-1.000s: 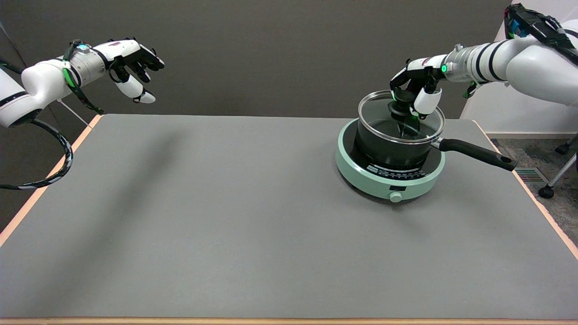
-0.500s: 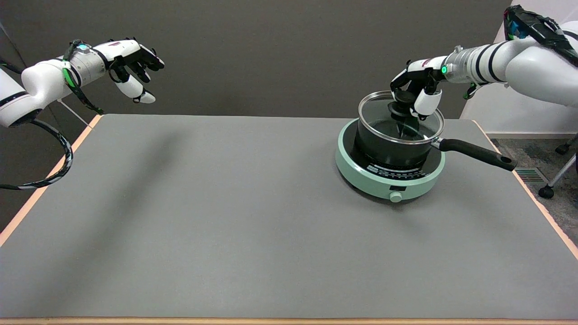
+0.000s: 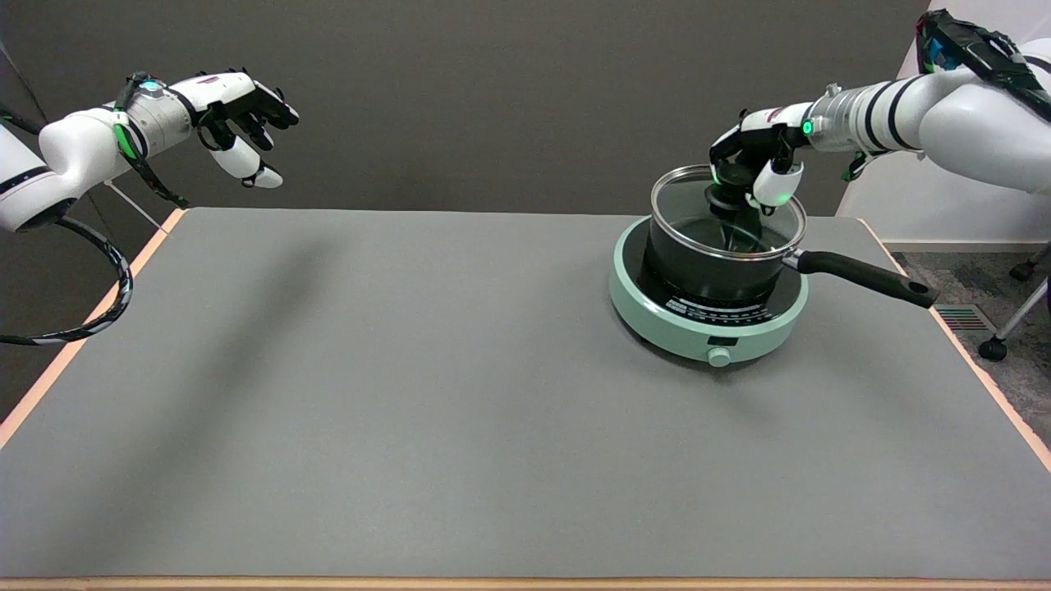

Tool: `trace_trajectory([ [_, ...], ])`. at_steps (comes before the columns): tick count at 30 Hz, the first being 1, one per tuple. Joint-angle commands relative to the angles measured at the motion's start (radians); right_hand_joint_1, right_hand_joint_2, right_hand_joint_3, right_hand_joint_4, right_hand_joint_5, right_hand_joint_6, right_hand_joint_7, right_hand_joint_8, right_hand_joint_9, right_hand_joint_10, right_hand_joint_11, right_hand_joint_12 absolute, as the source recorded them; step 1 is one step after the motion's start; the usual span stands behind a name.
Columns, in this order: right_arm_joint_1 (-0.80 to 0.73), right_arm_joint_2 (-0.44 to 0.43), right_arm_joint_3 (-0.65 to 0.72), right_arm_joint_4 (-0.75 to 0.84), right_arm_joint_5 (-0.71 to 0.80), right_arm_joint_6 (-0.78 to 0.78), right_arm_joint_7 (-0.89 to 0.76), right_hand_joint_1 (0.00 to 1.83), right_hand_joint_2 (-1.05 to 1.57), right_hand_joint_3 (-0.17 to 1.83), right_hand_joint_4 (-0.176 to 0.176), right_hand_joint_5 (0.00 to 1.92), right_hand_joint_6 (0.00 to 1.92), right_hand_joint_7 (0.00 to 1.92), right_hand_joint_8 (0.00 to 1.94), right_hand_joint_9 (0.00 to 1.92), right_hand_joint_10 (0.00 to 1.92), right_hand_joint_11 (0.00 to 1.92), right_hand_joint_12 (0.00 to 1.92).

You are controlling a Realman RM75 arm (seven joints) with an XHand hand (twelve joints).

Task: Place the pot onto the induction cooker.

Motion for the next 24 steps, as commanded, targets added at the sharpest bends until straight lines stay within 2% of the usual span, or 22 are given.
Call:
trace_trajectory([
  [1,0.001,0.001,0.006,0.009,0.043,-0.03,-0.101,1.11,0.83,0.82,0.052,0.55,0.6,0.48,1.39,0.35,1.88,0.04,1.92],
  [2,0.001,0.002,0.007,0.009,0.045,-0.033,-0.106,1.06,0.74,0.91,0.054,0.58,0.52,0.47,1.28,0.36,1.87,0.0,1.92],
  [5,-0.001,0.004,0.008,0.01,0.047,-0.037,-0.112,1.04,0.71,0.91,0.025,0.61,0.38,0.48,1.15,0.37,1.75,0.0,1.89],
  [12,-0.002,0.006,0.008,0.011,0.051,-0.039,-0.113,1.04,0.7,0.91,0.015,0.61,0.34,0.44,1.12,0.35,1.72,0.0,1.85],
  [16,0.002,0.007,0.011,0.011,0.052,-0.055,-0.116,1.06,0.69,0.88,0.003,0.61,0.27,0.33,1.18,0.33,1.68,0.0,1.82],
  [19,0.005,0.011,0.024,0.018,0.051,-0.062,-0.14,1.24,0.51,0.93,-0.012,0.48,0.19,0.39,0.8,0.36,1.41,0.0,1.74],
  [20,0.005,0.014,0.033,0.023,0.05,-0.062,-0.143,1.21,0.5,0.95,-0.017,0.44,0.18,0.44,0.57,0.42,1.23,0.0,1.73],
  [21,0.006,0.019,0.045,0.03,0.049,-0.062,-0.144,1.17,0.48,0.95,-0.021,0.4,0.17,0.46,0.43,0.48,1.01,0.0,1.71],
  [22,0.007,0.024,0.062,0.041,0.047,-0.062,-0.145,1.14,0.47,0.96,-0.022,0.39,0.17,0.47,0.37,0.52,0.89,0.0,1.7],
  [24,0.007,0.031,0.089,0.056,0.045,-0.062,-0.149,1.1,0.47,0.96,-0.024,0.37,0.16,0.48,0.32,0.57,0.78,0.0,1.7],
])
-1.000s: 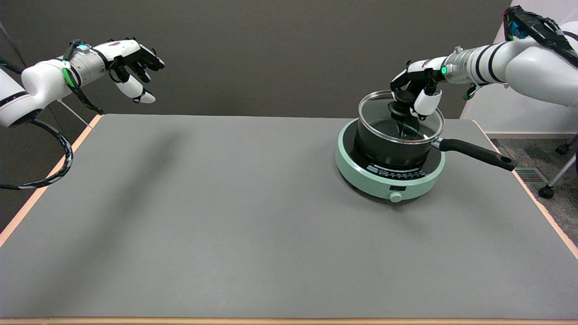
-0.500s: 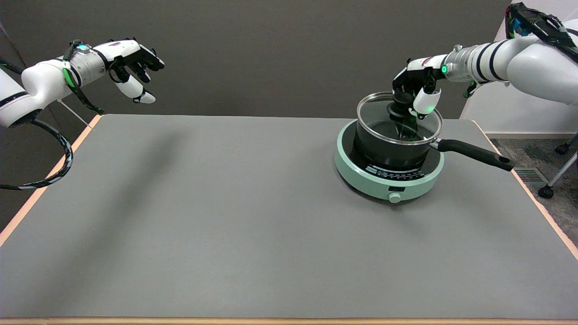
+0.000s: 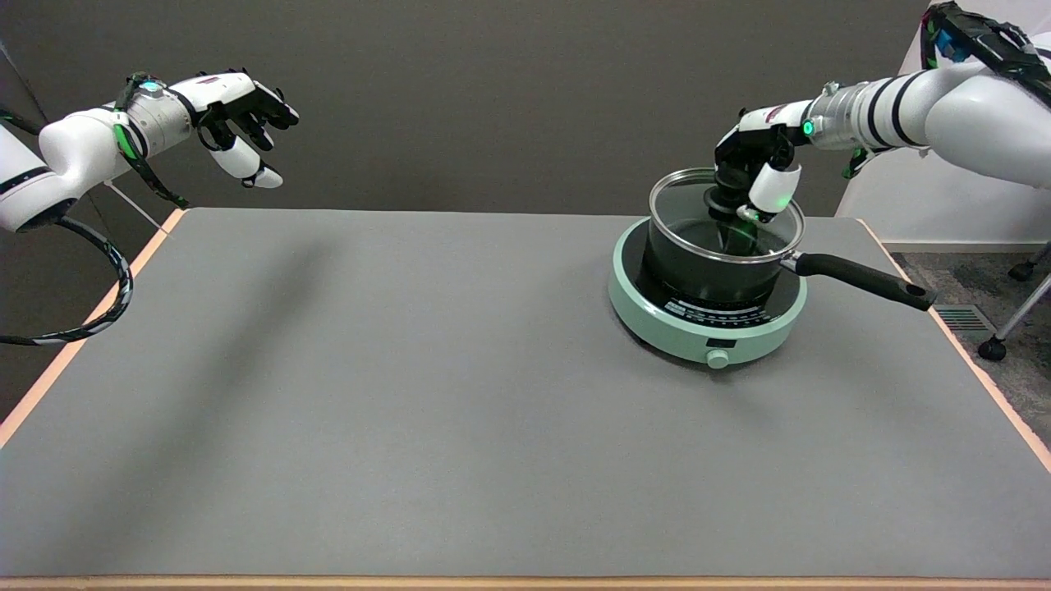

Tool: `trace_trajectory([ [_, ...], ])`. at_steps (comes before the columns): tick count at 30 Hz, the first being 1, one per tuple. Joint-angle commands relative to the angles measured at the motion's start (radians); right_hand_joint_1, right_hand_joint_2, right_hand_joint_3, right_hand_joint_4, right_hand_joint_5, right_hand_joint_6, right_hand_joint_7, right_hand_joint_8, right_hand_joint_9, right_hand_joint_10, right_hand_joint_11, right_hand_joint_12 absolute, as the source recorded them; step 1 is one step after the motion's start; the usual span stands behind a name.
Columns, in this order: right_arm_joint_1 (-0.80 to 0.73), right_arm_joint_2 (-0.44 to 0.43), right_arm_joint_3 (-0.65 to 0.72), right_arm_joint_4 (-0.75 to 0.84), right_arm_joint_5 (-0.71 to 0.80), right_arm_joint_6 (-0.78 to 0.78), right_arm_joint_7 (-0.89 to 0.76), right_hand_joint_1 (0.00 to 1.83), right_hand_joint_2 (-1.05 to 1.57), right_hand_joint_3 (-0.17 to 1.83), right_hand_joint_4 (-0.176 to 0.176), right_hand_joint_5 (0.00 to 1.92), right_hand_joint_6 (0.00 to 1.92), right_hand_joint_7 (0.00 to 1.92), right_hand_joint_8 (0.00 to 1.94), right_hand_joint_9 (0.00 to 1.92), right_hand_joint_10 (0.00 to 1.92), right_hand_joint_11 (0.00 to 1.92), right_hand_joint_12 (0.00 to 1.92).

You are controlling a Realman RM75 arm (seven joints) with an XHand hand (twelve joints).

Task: Place the pot onto the induction cooker.

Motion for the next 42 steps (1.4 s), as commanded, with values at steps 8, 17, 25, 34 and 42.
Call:
trace_trajectory([
  [8,0.005,0.059,0.15,0.116,-0.025,-0.075,-0.051,0.99,0.45,0.92,-0.032,0.32,0.15,0.45,0.26,0.6,0.6,0.0,1.7],
  [17,-0.003,0.077,0.273,0.198,-0.104,-0.086,-0.051,0.92,0.45,0.91,-0.034,0.31,0.15,0.45,0.23,0.6,0.55,0.0,1.69],
  [25,-0.025,0.085,0.343,0.3,-0.171,-0.039,-0.042,0.9,0.45,0.9,-0.032,0.31,0.15,0.45,0.22,0.6,0.53,0.0,1.7],
  [34,-0.244,0.108,0.466,0.342,-0.212,0.279,0.171,0.84,0.47,0.91,-0.003,0.34,0.15,0.46,0.2,0.61,0.46,0.0,1.73],
  [42,-0.445,0.113,0.501,0.279,-0.204,0.731,0.355,0.83,0.48,0.9,-0.014,0.36,0.16,0.48,0.2,0.62,0.47,0.0,1.75],
])
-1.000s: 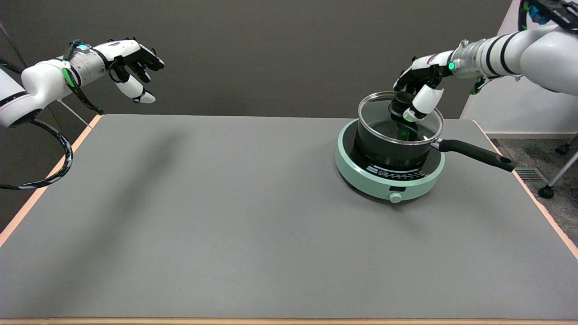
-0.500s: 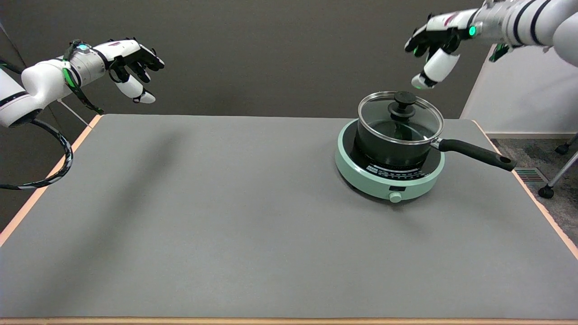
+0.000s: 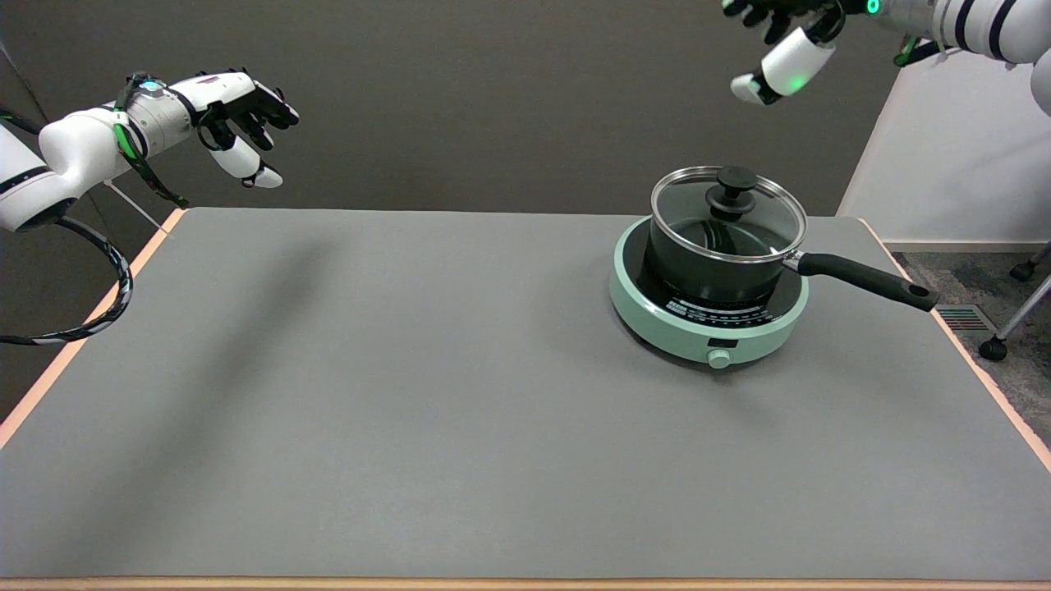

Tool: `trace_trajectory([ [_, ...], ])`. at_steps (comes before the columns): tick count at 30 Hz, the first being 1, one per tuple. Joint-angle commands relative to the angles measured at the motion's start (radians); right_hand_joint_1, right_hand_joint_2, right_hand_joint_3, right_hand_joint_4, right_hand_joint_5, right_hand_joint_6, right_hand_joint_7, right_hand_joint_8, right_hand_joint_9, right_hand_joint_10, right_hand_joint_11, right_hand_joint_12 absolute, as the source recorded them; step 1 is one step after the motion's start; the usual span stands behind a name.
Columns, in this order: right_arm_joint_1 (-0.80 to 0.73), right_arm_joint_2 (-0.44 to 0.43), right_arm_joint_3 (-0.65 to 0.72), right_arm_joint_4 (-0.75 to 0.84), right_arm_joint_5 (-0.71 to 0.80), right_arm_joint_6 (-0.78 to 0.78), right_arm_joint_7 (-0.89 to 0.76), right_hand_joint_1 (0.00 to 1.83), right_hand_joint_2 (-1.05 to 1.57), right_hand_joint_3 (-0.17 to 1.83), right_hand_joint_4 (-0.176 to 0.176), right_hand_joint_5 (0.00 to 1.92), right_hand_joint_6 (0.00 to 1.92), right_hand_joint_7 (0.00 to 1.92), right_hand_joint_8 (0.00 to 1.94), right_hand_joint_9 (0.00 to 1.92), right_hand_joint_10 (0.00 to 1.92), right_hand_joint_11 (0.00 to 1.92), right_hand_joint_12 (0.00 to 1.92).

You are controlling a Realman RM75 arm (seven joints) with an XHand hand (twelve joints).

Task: Place the pot onto the induction cooker.

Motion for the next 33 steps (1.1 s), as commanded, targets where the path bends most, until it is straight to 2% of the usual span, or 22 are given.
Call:
trace_trajectory([
  [1,-0.351,0.029,0.157,0.004,-0.049,0.679,0.339,0.83,0.48,0.89,-0.02,0.36,0.16,0.48,0.21,0.62,0.47,0.0,1.76],
  [6,-0.392,0.018,0.157,0.009,-0.049,0.721,0.346,0.83,0.48,0.88,-0.048,0.33,0.15,0.47,0.21,0.58,0.47,0.0,1.71],
  [11,-0.453,0.004,0.174,-0.017,-0.048,0.827,0.376,0.79,0.48,0.88,-0.055,0.32,0.15,0.43,0.22,0.53,0.43,0.0,1.67],
  [13,-0.483,0.0,0.192,-0.04,-0.042,0.89,0.411,0.72,0.48,0.86,-0.054,0.3,0.16,0.38,0.2,0.45,0.36,0.28,1.45],
  [16,-0.54,-0.014,0.213,-0.092,0.041,0.999,0.453,0.66,0.47,0.82,-0.056,0.28,0.16,0.34,0.2,0.4,0.35,0.42,1.24],
  [22,-0.616,-0.058,0.232,-0.147,0.241,1.146,0.394,0.72,0.48,0.84,-0.061,0.31,0.17,0.36,0.21,0.39,0.36,0.46,1.24],
  [28,-0.669,-0.065,0.26,-0.117,0.349,1.139,0.277,0.76,0.46,0.88,-0.063,0.33,0.14,0.36,0.23,0.35,0.41,0.45,1.26],
  [33,-0.693,-0.065,0.26,-0.114,0.445,1.152,0.196,0.75,0.46,0.88,-0.064,0.33,0.14,0.35,0.22,0.33,0.4,0.41,1.14],
])
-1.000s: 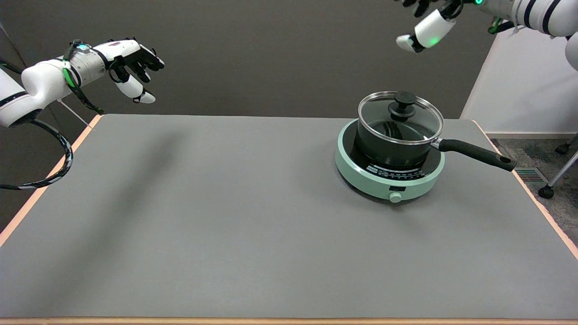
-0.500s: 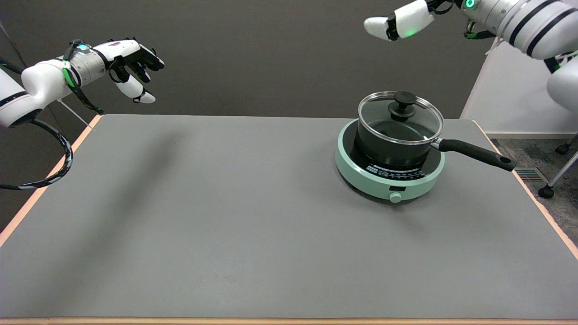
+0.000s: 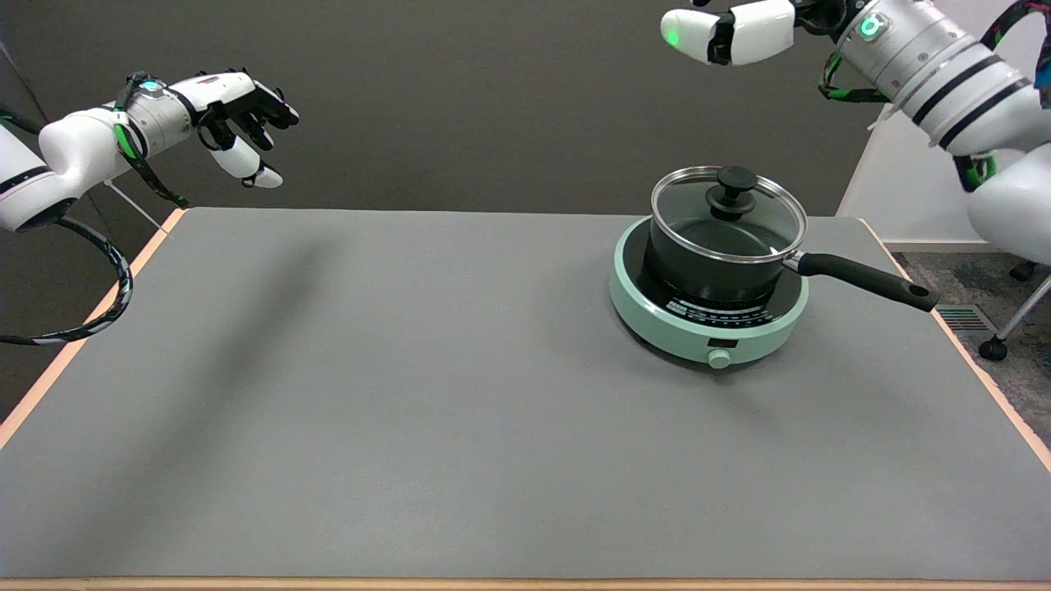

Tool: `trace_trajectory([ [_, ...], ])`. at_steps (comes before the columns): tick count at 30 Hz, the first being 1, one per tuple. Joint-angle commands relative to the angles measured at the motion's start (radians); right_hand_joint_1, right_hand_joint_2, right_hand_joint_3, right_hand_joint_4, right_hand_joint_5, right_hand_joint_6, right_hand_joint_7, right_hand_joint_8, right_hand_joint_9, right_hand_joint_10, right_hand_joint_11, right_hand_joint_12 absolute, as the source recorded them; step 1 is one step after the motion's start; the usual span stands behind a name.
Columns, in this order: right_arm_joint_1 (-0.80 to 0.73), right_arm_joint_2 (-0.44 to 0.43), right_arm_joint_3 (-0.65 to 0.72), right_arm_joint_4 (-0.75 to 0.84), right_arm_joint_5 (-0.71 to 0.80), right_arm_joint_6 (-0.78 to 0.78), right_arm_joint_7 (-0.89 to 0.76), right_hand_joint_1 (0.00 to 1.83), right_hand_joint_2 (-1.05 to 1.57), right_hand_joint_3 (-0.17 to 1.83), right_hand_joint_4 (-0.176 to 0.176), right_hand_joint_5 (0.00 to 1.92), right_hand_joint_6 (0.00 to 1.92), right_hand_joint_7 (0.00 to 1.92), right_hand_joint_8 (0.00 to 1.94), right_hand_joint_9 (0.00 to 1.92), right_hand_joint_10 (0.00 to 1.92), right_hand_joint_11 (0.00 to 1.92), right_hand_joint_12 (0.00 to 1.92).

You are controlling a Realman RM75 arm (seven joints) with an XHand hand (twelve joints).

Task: Place the pot onto the induction cooker.

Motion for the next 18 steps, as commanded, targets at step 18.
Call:
trace_trajectory([
  [18,-0.455,-0.056,0.197,-0.067,0.349,0.509,-0.217,0.75,0.48,0.87,-0.047,0.37,0.18,0.41,0.23,0.37,0.37,0.39,1.09],
])
